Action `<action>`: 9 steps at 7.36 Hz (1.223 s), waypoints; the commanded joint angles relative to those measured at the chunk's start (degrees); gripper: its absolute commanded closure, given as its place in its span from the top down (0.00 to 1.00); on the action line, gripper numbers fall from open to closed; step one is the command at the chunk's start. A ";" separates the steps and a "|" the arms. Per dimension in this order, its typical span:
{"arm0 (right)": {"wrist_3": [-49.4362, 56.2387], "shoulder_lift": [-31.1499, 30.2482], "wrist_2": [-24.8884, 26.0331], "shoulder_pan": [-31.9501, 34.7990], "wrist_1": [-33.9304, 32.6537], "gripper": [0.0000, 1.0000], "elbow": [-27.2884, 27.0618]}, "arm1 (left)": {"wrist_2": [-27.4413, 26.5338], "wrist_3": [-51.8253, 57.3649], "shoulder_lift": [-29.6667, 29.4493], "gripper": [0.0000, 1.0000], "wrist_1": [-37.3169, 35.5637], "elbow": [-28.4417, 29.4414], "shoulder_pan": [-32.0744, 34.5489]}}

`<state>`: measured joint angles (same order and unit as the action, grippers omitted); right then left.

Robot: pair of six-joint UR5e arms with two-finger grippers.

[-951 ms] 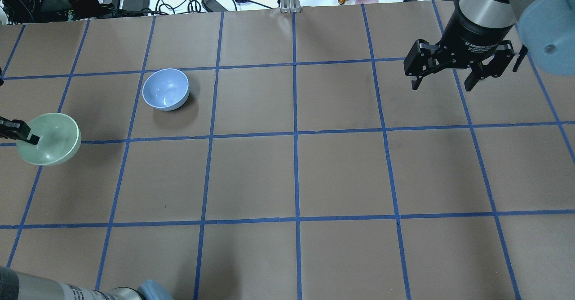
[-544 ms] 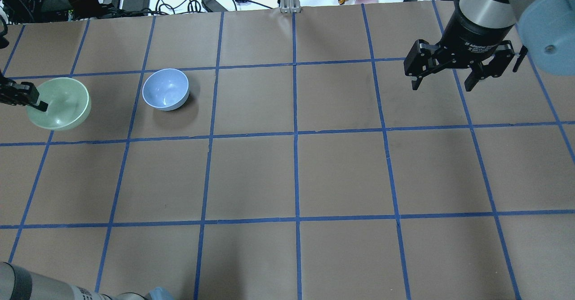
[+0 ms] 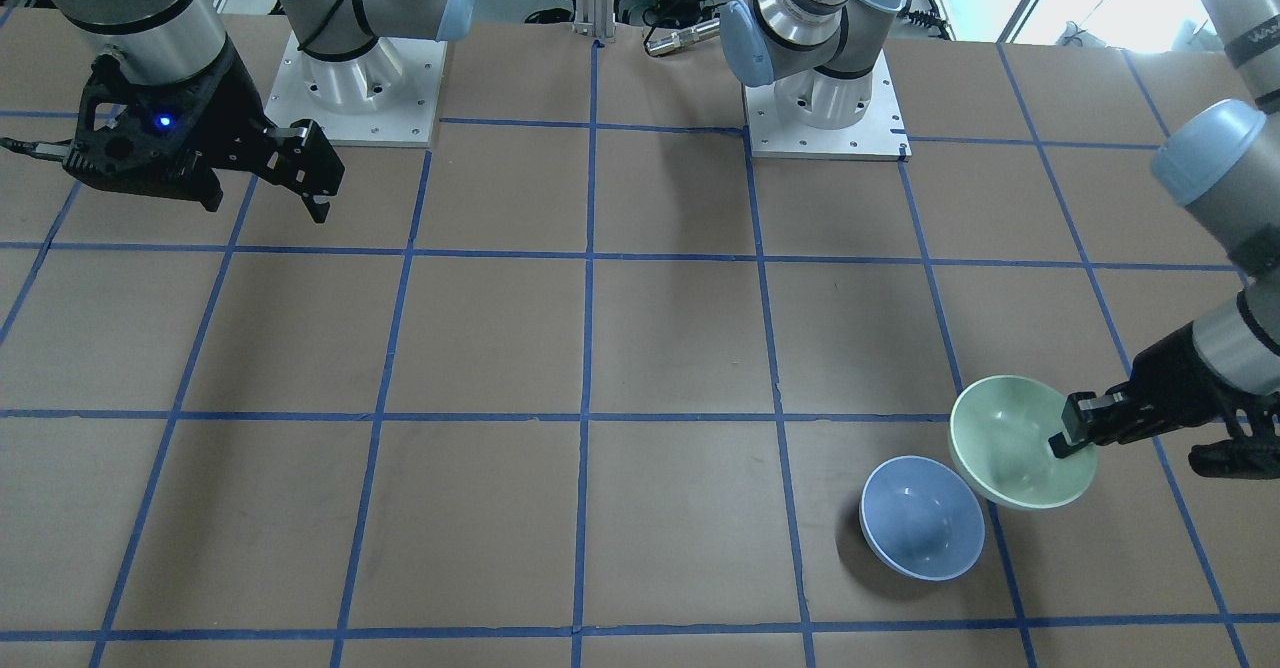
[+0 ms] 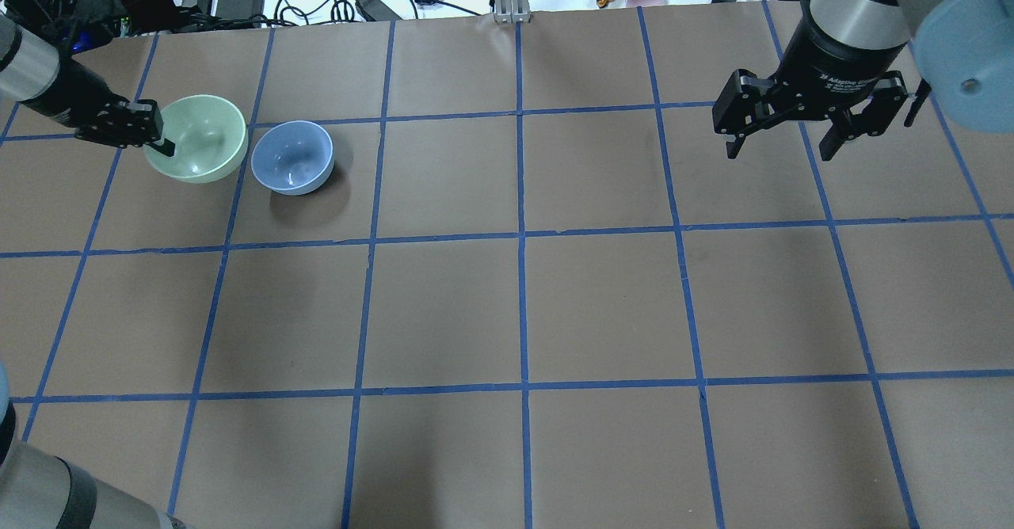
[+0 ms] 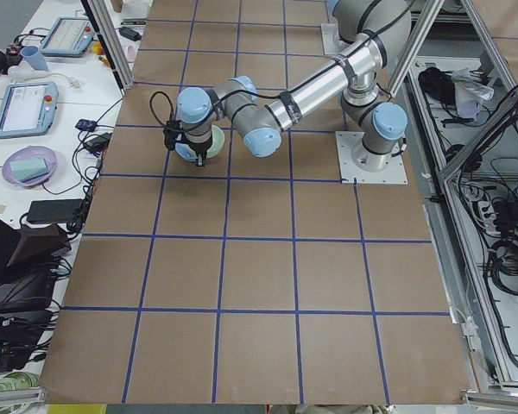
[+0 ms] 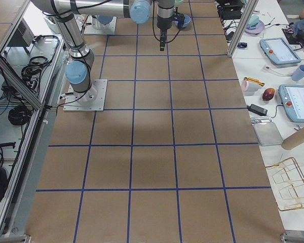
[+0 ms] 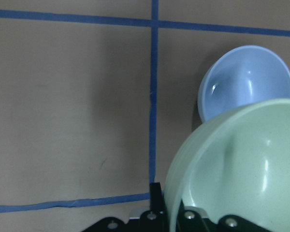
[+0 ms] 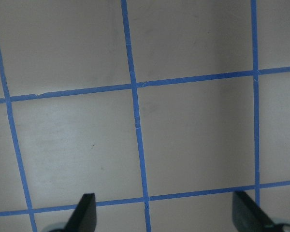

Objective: Stack green bowl on blue bowl
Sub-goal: 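Lift the pale green bowl with the left gripper toward the blue bowl, then lower the pale green bowl into the light blue bowl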

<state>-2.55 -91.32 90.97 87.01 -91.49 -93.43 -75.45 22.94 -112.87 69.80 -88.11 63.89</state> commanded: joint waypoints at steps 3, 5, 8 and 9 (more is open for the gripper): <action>0.00 0.00 0.00 0.00 0.00 1.00 0.00 | 3.56 -5.90 -5.33 0.00 -1.77 2.42 3.70; 0.00 0.00 0.00 0.00 0.00 1.00 0.00 | 3.47 -5.46 -6.57 0.00 -3.17 2.33 3.70; 0.00 0.00 0.00 0.00 0.00 1.00 0.00 | 3.38 -5.37 -7.01 0.00 -3.35 1.02 3.70; 0.00 0.00 0.00 0.00 0.00 1.00 0.00 | 3.29 -5.28 -7.10 0.03 -3.70 0.93 3.70</action>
<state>-2.55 -91.32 90.97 87.01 -91.49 -93.43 -72.06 17.57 -119.87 66.39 -86.83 67.59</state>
